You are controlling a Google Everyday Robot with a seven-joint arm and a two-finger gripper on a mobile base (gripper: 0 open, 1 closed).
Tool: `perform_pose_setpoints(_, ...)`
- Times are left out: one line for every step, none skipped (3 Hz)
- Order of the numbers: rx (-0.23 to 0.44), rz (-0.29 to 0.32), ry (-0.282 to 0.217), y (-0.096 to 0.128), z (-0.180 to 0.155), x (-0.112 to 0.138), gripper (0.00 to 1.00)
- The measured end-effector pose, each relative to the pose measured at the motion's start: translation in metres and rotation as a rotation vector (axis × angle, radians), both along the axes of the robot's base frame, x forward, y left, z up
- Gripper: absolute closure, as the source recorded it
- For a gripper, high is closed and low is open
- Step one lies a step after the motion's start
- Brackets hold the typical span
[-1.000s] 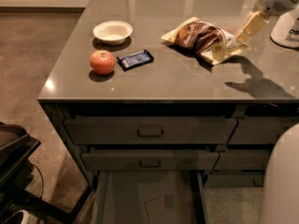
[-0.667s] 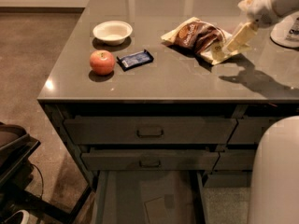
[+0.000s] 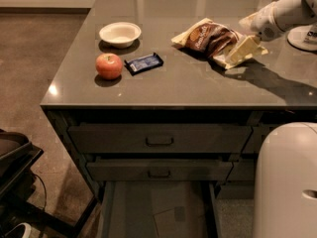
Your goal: Place brown chip bag into bottom drawer
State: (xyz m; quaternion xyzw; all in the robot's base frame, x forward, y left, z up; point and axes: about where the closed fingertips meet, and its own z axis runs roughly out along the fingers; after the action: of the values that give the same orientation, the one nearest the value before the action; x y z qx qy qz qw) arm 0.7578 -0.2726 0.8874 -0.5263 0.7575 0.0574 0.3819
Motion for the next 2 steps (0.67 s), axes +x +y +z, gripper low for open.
perform_pose_setpoints(0.0,0.0,0.0,0.0,0.0,0.0,0.36)
perform_pose_setpoints(0.0,0.0,0.0,0.0001,-0.0001,0.0,0.6)
